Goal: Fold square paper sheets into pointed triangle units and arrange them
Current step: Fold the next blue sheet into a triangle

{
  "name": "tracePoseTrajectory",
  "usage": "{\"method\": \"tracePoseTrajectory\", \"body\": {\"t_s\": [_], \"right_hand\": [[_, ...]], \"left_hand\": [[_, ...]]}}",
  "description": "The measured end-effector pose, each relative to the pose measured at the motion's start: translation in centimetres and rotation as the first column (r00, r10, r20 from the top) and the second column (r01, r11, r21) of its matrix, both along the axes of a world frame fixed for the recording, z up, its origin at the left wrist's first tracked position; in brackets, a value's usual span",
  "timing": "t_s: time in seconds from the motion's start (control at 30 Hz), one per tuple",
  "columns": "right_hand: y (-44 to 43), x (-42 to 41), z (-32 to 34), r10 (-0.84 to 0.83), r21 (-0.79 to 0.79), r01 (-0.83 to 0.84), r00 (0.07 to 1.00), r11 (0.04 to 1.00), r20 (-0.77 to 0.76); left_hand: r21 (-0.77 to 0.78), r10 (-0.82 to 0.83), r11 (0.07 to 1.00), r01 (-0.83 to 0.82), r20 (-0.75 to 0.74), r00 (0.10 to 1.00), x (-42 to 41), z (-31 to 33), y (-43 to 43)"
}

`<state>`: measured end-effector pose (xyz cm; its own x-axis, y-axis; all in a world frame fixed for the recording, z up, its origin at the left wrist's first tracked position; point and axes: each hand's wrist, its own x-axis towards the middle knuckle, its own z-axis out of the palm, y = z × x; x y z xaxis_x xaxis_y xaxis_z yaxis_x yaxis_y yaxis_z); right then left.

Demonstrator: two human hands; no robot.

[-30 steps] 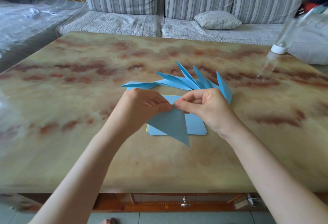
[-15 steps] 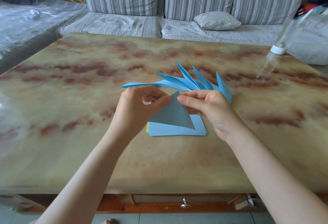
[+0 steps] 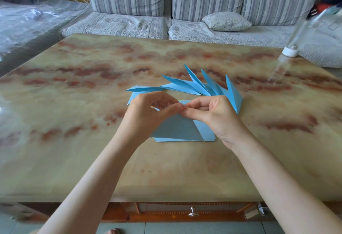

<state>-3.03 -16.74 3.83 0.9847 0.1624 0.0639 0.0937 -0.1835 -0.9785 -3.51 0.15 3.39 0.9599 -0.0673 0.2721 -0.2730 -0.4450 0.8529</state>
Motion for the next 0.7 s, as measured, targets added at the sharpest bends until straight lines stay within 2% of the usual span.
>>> {"method": "tracePoseTrajectory", "body": {"t_s": [0.2,0.33,0.7], "right_hand": [[0.34,-0.11,0.12,0.012,0.008,-0.011,1.0,1.0,-0.024],[0.47,-0.17,0.02,0.016,0.011,-0.015,0.997,1.0,-0.07],[-0.3,-0.26,0.01,0.034,-0.095,-0.044,0.995,0.995,-0.098]], "left_hand": [[-0.05,0.106,0.993,-0.103,0.048,0.993,-0.19,0.22,-0.07],[-0.019,0.159,0.987,-0.158,0.069,0.985,-0.36,0.16,-0.37],[-0.009,0.242,0.97,-0.242,0.083,0.967,0.01,0.19,0.15]]}}
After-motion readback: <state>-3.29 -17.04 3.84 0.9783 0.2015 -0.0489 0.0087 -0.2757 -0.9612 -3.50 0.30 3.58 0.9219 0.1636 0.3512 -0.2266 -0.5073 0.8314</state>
